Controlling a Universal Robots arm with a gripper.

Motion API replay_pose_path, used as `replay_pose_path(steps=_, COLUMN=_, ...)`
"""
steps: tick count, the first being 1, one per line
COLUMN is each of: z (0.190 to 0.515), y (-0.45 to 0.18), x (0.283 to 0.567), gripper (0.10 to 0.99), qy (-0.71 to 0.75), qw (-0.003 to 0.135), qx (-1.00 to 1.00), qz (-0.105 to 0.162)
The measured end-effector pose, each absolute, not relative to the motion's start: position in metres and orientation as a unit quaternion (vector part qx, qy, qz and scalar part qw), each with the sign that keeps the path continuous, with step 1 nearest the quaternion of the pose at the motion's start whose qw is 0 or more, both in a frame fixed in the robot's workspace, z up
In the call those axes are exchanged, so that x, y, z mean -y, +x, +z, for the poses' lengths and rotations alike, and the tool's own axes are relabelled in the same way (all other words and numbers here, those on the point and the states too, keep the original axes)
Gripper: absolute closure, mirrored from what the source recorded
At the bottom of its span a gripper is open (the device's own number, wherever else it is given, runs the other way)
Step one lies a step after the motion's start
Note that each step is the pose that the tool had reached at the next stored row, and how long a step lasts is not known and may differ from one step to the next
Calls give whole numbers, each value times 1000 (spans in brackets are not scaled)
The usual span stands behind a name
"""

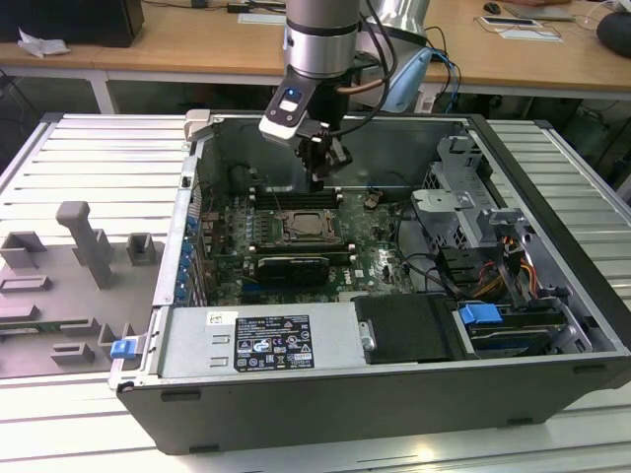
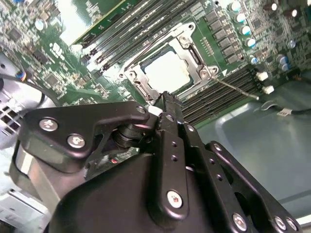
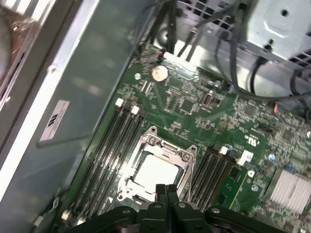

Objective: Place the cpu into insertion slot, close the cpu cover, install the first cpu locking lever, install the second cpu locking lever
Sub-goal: 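Install the first cpu locking lever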

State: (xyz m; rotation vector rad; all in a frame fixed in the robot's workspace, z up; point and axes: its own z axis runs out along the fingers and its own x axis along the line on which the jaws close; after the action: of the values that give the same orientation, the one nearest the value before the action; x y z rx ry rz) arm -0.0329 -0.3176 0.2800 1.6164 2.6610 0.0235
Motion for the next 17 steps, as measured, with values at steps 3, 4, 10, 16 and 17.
replay_pose_path(steps=3, z=280, y=-33, x=318, gripper=980, qy=495, qw=14, qx=-869, qz=8)
replay_pose_path(steps=4, z=280, y=-33, x=318, gripper=980, qy=482, qw=14, qx=-876, qz=8)
replay_pose_path(steps=10, z=280, y=-33, x=318, gripper=980, qy=428, qw=13, qx=-904, qz=9)
replay_pose_path(steps=16, z=280, y=-33, x=318, gripper=980, qy=378, qw=13, qx=-926, qz=10)
replay_pose_path(steps=17, z=280, y=-33, x=318, gripper=980, qy=371, qw=13, qx=-928, qz=10)
